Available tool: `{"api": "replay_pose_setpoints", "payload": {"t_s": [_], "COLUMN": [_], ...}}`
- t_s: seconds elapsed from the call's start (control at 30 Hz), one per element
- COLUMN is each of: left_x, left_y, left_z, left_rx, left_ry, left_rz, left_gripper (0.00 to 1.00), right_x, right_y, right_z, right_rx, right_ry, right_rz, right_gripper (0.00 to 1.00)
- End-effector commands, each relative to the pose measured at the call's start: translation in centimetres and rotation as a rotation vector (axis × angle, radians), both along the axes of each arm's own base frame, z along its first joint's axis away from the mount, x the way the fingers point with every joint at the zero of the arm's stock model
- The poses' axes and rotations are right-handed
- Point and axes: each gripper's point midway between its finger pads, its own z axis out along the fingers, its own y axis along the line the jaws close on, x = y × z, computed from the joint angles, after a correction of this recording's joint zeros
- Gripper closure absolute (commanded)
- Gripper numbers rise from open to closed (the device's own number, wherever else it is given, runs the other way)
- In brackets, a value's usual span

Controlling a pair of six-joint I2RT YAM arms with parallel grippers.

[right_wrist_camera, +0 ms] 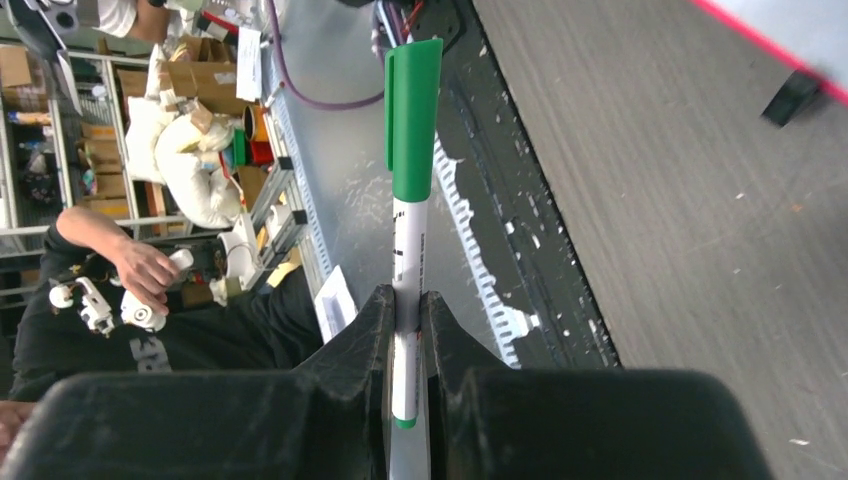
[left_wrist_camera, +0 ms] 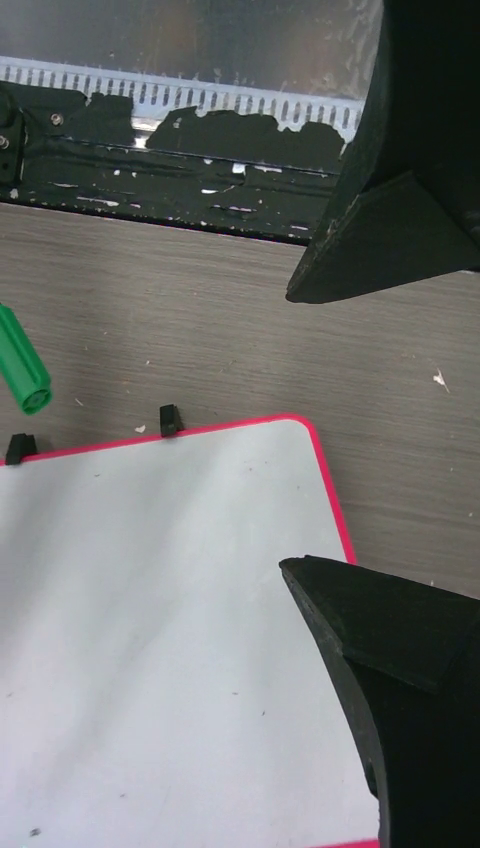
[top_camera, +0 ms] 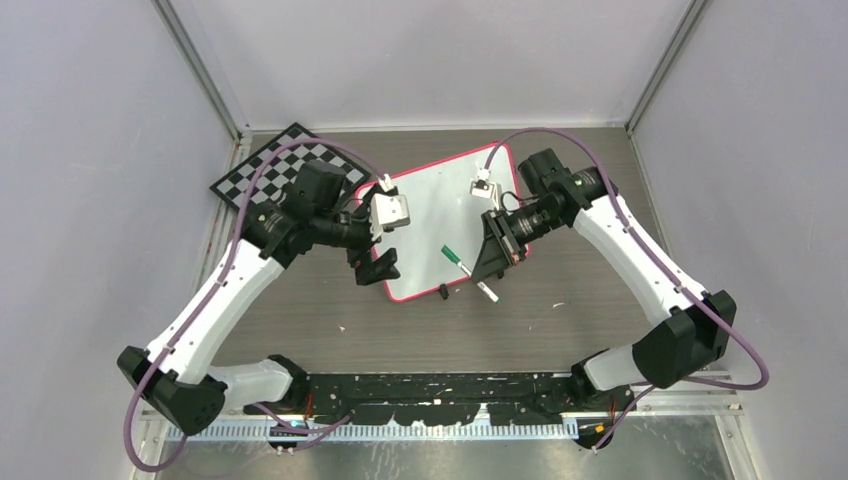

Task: Write a sentence on the whiteboard
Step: Pass from the right arm to the left

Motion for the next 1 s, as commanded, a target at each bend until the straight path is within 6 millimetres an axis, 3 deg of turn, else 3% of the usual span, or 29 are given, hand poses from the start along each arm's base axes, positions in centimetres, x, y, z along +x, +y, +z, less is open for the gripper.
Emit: {"api": "replay_pose_setpoints", "payload": {"t_s": [0.0,0.23,0.43,0.6,0.97], "left_x": [-1.5,-3.0,-3.4,-4.6,-5.4], "left_y": [-0.4,-3.5,-6.4,-7.5,-9.5], "left_z": [3.4,4.7,3.9,2.5,2.4], "left_rx": [-0.055,0.027,0.064,0.102,0.099], "left_ry": [-0.192,-0.528,-0.589,-0.62,-0.651], "left_rz": [-0.123,-0.337,-0.457,-0.547,-0.596], "left_gripper": [0.0,0.11,0.24,0.32,0.58], "right_x": [-2.5,-4.2,-5.4,-5.9,-6.3], "right_y": [0.0,0.9,1.2,1.1,1.5], "right_z": [1.0,1.1,1.4,2.0,2.3], "right_rx": [0.045,0.066,0.068,0.087,0.108], "right_ry": [0.031,0.072,0.077,0.071,0.103], "right_rz": [0.006,0.079,0.134,0.153,0.182], "right_gripper": [1.0,1.0,1.0,1.0,1.0]}}
